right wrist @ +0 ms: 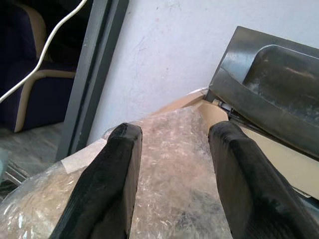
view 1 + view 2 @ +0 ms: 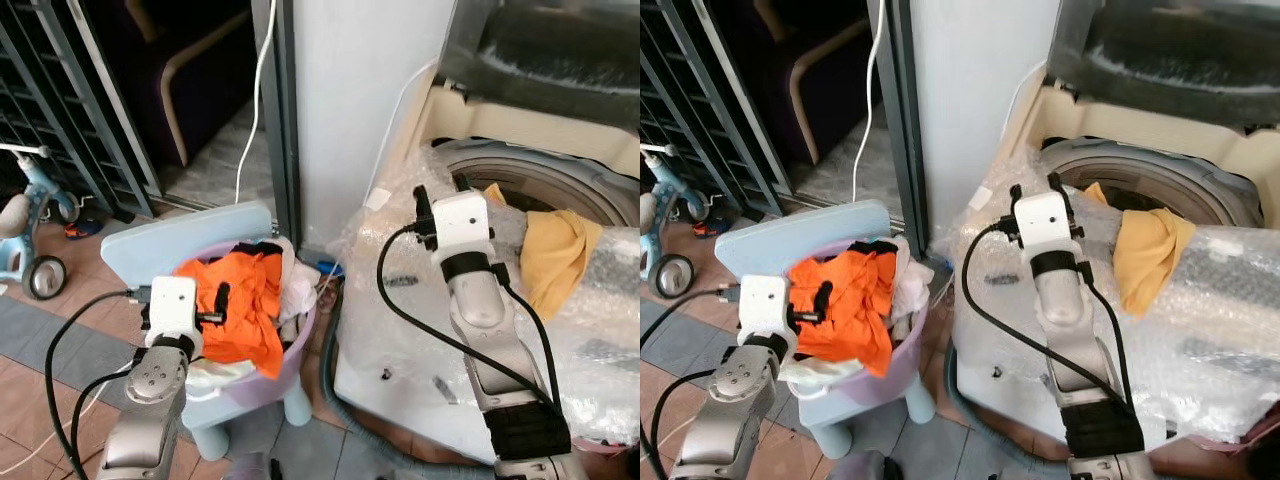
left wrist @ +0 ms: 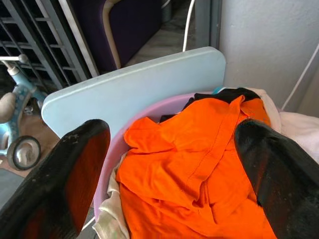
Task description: Clothes washing
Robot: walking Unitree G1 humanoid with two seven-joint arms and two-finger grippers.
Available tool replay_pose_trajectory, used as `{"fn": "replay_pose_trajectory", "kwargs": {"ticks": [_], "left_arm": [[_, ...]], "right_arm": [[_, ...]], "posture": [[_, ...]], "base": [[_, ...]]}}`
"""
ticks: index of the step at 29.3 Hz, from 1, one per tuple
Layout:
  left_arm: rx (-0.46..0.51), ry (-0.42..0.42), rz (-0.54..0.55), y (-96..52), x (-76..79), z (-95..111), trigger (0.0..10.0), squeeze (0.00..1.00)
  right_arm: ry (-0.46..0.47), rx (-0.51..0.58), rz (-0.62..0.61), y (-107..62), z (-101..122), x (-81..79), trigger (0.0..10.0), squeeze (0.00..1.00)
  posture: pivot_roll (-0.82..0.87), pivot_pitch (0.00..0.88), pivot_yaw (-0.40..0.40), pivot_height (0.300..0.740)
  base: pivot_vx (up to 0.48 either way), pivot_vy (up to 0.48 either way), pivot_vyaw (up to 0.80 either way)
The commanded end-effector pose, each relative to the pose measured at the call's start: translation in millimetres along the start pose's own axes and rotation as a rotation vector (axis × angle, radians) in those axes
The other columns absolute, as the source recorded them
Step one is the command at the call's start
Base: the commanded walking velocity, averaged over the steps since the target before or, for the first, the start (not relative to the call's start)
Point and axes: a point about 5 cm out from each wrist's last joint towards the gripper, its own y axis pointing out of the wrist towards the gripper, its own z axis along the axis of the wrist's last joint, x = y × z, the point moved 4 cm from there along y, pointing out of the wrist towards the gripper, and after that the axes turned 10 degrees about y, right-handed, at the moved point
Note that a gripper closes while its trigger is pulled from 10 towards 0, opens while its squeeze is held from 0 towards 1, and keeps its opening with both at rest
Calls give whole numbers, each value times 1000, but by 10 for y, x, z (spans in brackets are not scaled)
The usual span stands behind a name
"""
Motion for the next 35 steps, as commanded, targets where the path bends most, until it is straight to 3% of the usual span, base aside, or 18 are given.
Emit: {"fn": "replay_pose_trajectory", "kwargs": {"ticks": [1,4,8,12,17,28,32,33,34,35], "left_arm": [[-12,6,-12,-2,34,-24,10000,0],[-7,11,-11,0,31,-16,10000,0],[3,49,3,-4,13,12,10000,0],[13,66,28,-11,-14,43,10000,0],[20,56,27,-8,-11,68,10000,0],[0,66,47,7,-10,77,10000,0],[-6,48,36,9,5,71,10000,0],[-7,39,27,5,18,69,10000,0],[-7,39,27,5,18,69,10000,0],[-7,33,22,-1,26,70,10000,0]], "right_arm": [[19,0,32,-37,-12,-52,10000,0],[70,15,70,-36,35,-153,10000,0],[43,63,162,-51,135,-323,10000,0],[60,68,200,-79,144,-389,10000,0],[105,44,214,-100,97,-405,10000,0],[115,10,254,-103,27,-462,10000,0],[108,-46,255,-94,-83,-475,10000,0],[95,-112,251,-95,-213,-478,10000,0],[95,-112,251,-95,-213,-478,10000,0],[83,-195,248,-113,-378,-480,10000,0]], "posture": [[-35,0,20,740],[-34,0,21,740],[-35,0,23,740],[-34,0,23,740],[-32,0,23,740],[-36,0,22,740],[-35,3,19,740],[-33,5,19,740],[-33,5,19,740],[-29,8,18,740]], "base": [[0,480,0],[0,160,0],[0,0,400],[0,0,800],[0,0,800],[0,0,800],[0,0,353],[0,0,0],[0,0,0],[0,0,0]]}}
